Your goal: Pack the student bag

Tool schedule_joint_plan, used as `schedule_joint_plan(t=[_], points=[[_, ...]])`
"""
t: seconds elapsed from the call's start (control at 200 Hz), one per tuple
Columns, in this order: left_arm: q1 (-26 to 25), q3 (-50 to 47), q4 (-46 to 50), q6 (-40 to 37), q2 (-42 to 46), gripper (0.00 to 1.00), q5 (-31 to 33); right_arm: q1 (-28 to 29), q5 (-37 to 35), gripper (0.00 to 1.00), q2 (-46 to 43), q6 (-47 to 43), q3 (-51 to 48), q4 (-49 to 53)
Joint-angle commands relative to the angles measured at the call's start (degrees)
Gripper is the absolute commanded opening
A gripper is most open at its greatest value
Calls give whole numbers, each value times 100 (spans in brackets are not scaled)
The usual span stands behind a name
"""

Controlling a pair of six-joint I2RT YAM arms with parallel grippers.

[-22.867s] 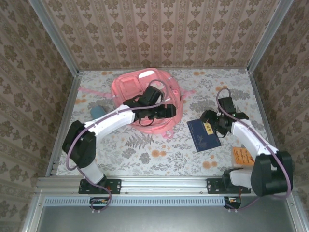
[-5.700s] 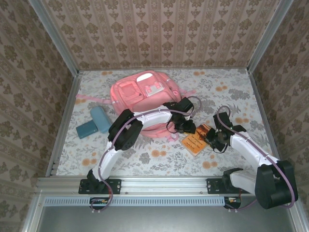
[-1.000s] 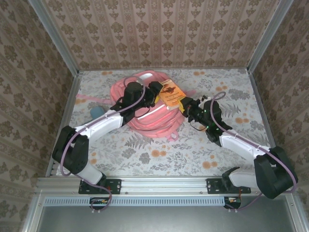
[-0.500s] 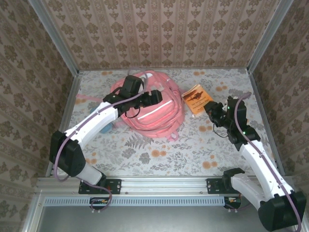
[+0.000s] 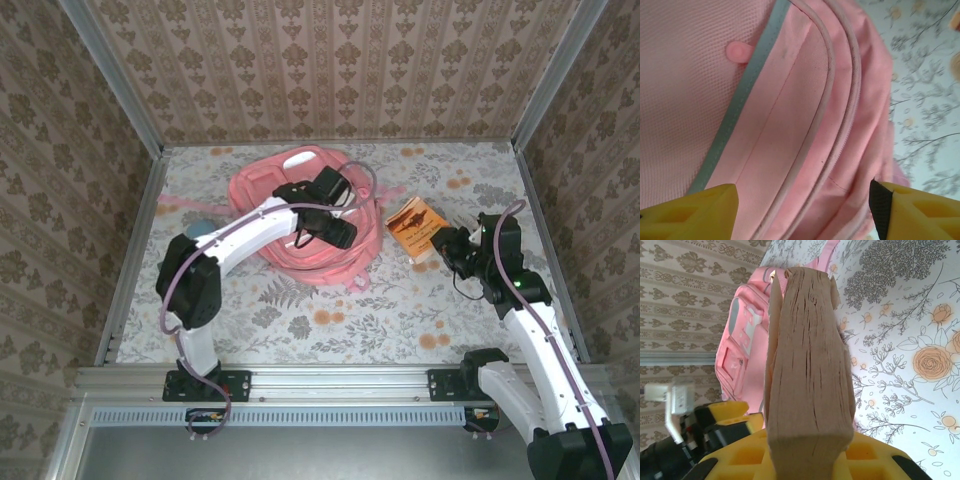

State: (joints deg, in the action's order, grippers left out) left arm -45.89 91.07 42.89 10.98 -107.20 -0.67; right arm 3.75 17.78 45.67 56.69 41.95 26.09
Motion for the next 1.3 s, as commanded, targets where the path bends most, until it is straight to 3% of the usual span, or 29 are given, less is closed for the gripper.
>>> schedule_joint_plan(t=[0.0, 0.355, 0.66, 0.78, 1.1, 1.295], points=[[-82, 433, 604, -606, -370, 71, 652, -23, 242, 21, -146, -79, -46, -55], [-166, 1149, 1040, -879, -1214, 65, 1196, -23, 289, 21, -165, -27, -106, -58], [-142, 1316, 1122, -683, -1450, 68, 1457, -23, 272, 21, -177, -15, -133, -61], [-121, 1427, 1204, -618, -1499, 57, 1666, -23, 235, 21, -234, -33, -126, -15], [-138, 1317, 884, -856, -824, 11, 1706, -23, 125, 22, -387, -131, -47, 219], [-224, 942, 288, -1125, 83, 5, 2004, -23, 121, 22, -548, -296, -54, 396]])
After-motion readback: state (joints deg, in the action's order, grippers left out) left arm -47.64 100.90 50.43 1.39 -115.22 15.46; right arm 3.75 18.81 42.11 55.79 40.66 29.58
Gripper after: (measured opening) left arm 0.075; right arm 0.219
